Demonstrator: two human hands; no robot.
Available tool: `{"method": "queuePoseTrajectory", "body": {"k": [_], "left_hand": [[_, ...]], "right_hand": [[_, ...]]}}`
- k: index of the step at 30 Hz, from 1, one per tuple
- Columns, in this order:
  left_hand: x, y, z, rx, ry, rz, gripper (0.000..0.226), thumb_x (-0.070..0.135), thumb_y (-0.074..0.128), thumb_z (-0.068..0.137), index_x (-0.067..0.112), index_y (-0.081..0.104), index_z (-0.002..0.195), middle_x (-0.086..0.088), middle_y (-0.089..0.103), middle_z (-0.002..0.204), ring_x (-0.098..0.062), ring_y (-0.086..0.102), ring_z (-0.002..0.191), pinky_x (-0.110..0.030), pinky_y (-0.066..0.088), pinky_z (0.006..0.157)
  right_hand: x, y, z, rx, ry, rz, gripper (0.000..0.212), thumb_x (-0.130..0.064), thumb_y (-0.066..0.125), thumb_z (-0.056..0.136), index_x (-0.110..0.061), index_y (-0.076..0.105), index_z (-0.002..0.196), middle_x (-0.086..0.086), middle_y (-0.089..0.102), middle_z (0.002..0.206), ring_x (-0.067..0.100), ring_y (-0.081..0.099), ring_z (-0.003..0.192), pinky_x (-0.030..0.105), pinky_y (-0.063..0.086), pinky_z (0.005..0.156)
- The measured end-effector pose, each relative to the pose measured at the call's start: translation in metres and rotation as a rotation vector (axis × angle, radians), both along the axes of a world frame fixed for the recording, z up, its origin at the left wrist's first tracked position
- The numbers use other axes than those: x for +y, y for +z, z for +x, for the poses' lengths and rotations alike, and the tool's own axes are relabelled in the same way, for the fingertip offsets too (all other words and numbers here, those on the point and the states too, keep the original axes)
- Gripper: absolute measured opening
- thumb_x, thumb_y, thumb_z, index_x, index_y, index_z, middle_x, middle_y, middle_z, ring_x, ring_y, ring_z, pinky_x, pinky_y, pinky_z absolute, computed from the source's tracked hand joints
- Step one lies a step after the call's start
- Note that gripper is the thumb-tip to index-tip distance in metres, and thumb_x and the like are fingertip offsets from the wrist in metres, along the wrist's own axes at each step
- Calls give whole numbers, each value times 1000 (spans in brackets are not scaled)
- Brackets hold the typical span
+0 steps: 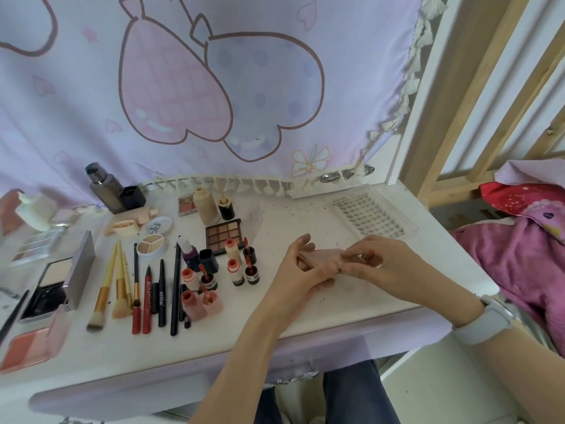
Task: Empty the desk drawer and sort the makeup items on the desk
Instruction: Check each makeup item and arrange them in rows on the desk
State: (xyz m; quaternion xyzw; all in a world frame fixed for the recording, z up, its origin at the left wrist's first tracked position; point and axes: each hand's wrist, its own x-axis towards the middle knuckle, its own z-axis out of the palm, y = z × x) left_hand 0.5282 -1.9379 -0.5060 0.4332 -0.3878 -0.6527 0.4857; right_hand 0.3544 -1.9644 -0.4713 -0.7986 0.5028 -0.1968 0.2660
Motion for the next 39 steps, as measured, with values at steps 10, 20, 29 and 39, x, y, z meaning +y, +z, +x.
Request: {"method": "queuePoseTrajectory", "body": {"k": [10, 20, 29, 39], "left_hand": [[0, 2, 11, -141, -47, -77, 97, 40, 79, 49, 31, 33, 134, -4, 50, 124, -20, 60, 106, -33, 52, 86], [0, 4, -7, -215, 182, -26, 83, 51, 72, 68, 20, 36, 136, -5, 57, 121, -15, 60, 107, -27, 50, 91], [1, 10, 0, -223, 361, 121, 23, 32, 44, 96, 19, 62, 106, -5, 66, 112, -22, 60, 105, -43, 45, 98], [22, 14, -4, -1005, 95, -82, 85, 40, 58, 86, 14, 6, 147, -5, 24, 150, -21, 15, 137, -31, 19, 108]], "right_hand": [[1, 13, 5, -10, 24, 102, 6, -38, 64, 81, -38, 59, 85, -14, 58, 88, 3, 56, 78, 12, 41, 69], [2, 17, 5, -64, -74, 93, 12, -37, 57, 87, -37, 59, 76, -10, 64, 66, -6, 59, 62, 7, 44, 60], [3, 12, 6, -104, -184, 4, 31, -27, 45, 95, -8, 65, 79, -10, 63, 63, 1, 60, 52, 12, 48, 56], [13, -5, -7, -482, -349, 291, 29, -16, 47, 95, -3, 65, 77, 8, 68, 59, 19, 63, 47, 21, 54, 48]]}}
